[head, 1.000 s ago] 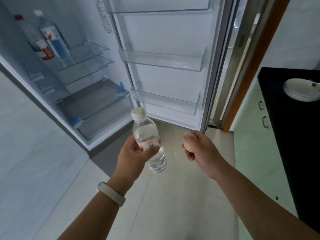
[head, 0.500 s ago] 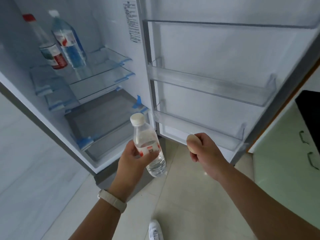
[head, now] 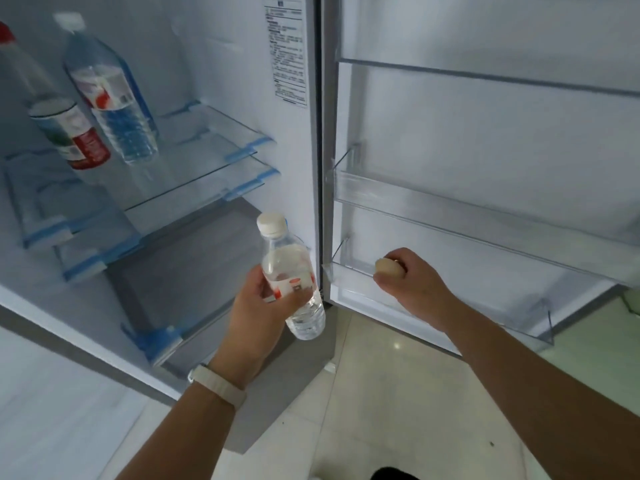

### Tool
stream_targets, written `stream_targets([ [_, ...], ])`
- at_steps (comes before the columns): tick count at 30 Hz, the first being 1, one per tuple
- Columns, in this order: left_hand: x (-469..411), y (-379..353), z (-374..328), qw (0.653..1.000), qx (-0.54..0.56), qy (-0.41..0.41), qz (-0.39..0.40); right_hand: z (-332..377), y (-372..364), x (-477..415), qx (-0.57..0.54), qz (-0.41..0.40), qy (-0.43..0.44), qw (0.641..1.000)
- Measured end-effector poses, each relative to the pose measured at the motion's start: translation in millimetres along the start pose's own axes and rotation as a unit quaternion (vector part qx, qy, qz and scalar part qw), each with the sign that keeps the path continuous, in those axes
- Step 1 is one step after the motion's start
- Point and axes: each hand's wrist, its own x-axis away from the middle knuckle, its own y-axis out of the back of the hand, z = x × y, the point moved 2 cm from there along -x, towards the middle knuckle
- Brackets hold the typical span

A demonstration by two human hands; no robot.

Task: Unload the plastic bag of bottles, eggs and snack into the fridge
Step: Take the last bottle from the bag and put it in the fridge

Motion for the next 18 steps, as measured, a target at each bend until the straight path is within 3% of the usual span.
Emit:
stream_targets([
  [9, -38.9, -17.0, 4.3, 0.999, -0.034, 0.021, -0.008, -27.8, -2.3, -93.0, 0.188, 0.067, 0.081, 0.976],
  [18, -69.2, -29.0, 6.7, 0.998, -0.053, 0.038, -0.025, -50.6, -36.7, -136.2, 0.353, 0.223, 0.162, 0.894],
])
